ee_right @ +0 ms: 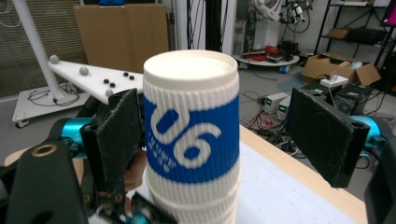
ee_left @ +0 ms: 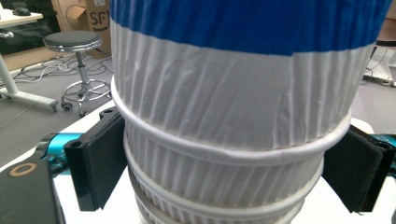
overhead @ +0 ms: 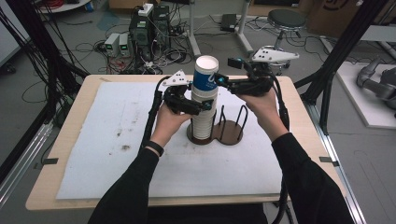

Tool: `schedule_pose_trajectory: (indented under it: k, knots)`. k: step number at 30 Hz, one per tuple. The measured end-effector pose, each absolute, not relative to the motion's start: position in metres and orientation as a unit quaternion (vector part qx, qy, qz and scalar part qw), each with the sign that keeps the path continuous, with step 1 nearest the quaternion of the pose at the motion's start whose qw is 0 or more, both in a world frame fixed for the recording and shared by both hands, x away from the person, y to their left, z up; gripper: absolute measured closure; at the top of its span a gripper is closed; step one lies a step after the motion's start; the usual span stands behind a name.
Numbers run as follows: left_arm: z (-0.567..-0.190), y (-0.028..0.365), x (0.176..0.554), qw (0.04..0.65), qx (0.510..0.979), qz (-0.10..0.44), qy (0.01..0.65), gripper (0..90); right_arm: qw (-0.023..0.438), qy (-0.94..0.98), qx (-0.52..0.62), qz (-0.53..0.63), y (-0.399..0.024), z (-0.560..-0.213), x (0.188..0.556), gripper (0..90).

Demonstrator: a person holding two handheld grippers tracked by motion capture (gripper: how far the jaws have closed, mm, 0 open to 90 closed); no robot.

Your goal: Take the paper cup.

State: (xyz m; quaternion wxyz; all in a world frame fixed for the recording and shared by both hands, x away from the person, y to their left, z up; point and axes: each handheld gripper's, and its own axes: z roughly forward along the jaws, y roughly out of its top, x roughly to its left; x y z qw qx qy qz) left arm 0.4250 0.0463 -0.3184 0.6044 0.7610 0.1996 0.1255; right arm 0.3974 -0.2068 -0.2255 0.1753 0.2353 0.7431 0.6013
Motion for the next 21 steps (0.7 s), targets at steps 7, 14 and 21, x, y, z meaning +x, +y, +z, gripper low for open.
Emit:
schedule_pose_trajectory:
  k: [7,14,21]
  knots:
    - [-0.318,0.046,0.425,0.604,0.761,0.126,0.198,11.3,0.139,0.734,0.248,0.617,-0.193,-0.226,0.409,18.9]
    - [-0.318,0.046,0.425,0.603,0.762,0.127,0.199,11.3,0.140,0.741,0.242,0.610,-0.176,-0.219,0.411,19.0]
    - [-0.318,0.047,0.425,0.603,0.762,0.127,0.199,11.4,0.135,0.749,0.252,0.598,-0.170,-0.219,0.416,28.2]
